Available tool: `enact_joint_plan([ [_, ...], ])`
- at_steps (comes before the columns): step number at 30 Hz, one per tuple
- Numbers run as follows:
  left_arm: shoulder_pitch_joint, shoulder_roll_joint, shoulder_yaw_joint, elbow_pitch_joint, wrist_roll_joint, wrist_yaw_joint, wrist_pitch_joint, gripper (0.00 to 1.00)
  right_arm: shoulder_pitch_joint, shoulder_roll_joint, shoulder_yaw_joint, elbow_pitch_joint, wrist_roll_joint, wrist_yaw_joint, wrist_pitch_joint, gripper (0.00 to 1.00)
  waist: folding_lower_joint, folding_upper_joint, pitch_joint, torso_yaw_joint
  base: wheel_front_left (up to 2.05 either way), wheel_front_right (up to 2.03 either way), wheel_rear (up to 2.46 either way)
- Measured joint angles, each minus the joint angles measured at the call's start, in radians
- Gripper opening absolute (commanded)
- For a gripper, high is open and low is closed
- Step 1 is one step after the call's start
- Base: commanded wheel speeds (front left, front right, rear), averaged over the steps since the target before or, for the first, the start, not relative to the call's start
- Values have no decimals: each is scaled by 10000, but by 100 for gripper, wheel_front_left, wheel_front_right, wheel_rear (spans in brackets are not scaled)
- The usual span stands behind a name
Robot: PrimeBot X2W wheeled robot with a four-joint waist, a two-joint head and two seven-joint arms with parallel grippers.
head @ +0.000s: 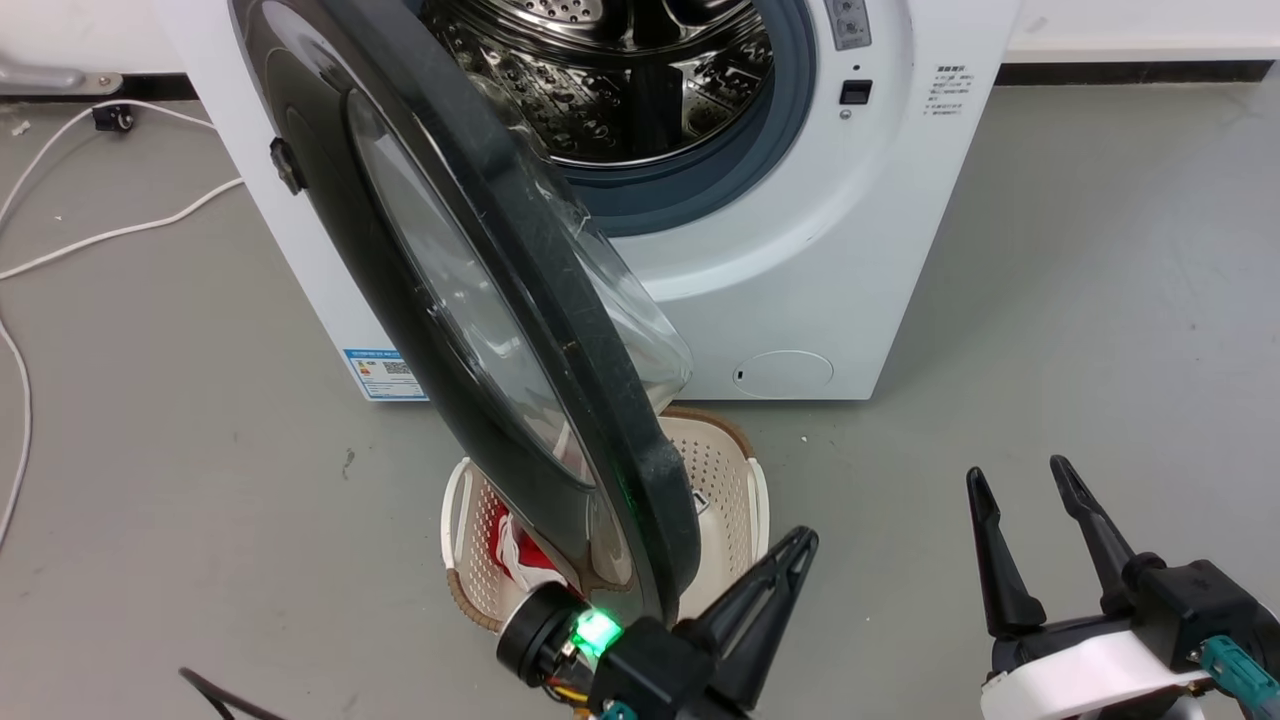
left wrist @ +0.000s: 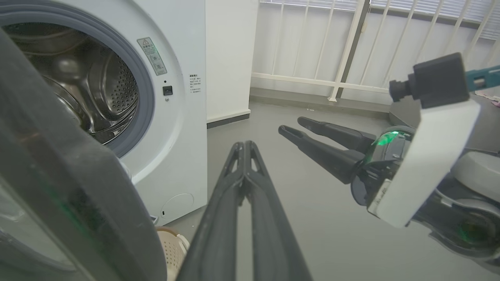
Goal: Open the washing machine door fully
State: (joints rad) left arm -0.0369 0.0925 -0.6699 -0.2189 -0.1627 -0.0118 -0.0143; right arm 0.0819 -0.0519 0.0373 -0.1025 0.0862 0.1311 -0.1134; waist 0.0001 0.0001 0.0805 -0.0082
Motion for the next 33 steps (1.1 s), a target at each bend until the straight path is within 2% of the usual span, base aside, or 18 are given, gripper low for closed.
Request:
enact_joint_plan([
  [17, -1085, -326, 591, 1743, -268, 997, -949, 0, -162, 0, 33, 173, 105, 0, -52, 100, 0, 0, 145, -236, 0, 0, 0],
  [24, -883, -211, 759, 1703, -249, 1392, -945, 0, -163, 0, -56, 176, 203, 0, -56, 100, 0, 0, 177, -143, 0, 0, 0],
  [33, -513, -42, 780, 1277, -222, 1630, -867, 0, -159, 2, -203, 213, 274, 0, -136, 100, -1, -1, 177, 134, 0, 0, 0],
])
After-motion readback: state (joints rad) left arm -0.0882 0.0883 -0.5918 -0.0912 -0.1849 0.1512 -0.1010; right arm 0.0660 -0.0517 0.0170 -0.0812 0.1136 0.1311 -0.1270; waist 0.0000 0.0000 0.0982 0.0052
